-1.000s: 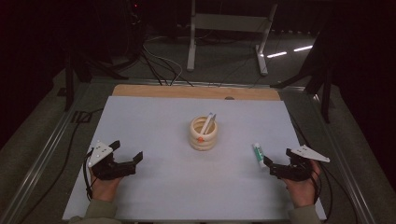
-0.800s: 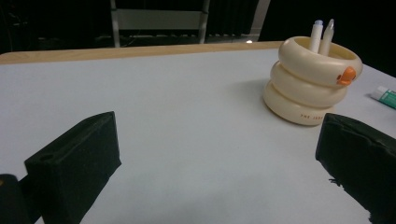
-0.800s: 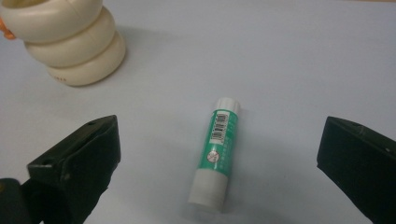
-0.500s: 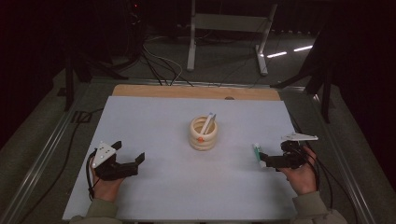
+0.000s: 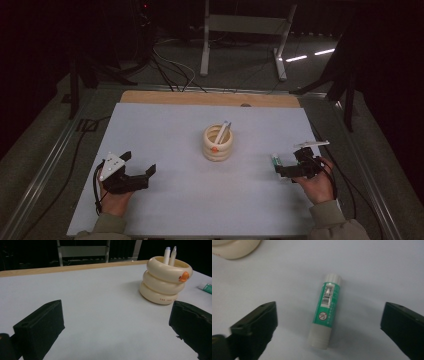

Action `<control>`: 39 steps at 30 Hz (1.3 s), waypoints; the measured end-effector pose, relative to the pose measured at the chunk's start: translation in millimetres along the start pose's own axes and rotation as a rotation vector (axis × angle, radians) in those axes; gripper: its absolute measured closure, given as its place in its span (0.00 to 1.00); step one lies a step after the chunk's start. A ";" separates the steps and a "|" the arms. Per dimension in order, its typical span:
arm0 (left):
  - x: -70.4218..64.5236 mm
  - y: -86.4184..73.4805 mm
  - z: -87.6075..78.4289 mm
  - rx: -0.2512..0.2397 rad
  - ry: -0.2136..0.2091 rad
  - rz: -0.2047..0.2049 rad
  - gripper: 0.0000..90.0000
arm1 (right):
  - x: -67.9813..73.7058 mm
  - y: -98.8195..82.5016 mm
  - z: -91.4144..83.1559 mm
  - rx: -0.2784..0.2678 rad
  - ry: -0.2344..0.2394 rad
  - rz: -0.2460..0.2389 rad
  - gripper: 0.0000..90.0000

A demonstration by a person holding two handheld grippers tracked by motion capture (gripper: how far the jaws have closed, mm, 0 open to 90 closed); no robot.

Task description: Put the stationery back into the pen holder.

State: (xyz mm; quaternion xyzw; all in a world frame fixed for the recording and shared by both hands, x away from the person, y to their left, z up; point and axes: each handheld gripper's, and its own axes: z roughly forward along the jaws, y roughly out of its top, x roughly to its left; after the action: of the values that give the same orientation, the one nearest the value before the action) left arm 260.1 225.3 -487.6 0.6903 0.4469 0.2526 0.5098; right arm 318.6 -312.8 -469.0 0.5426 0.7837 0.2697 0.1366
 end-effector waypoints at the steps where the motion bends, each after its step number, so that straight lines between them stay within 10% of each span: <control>1: -0.3 0.0 0.2 -0.001 -0.002 -0.001 0.00 | -0.1 0.1 1.5 0.010 0.004 0.004 0.06; 16: -3.0 -0.4 1.2 0.005 -0.013 0.002 0.00 | 6.7 -6.6 24.5 0.144 -0.011 -0.058 0.64; 25: -2.4 -0.8 -0.1 0.003 -0.010 -0.004 0.00 | 25.7 -6.4 34.3 0.201 -0.093 -0.132 0.73; 39: -1.0 -2.0 -0.4 0.003 -0.003 -0.012 0.00 | 24.2 -8.1 31.0 0.172 -0.057 -0.125 0.73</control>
State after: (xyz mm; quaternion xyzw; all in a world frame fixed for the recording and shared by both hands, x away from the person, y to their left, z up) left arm 258.6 224.8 -489.2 0.6889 0.4505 0.2479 0.5109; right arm 318.9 -284.1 -497.1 0.5100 0.8319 0.1771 0.1282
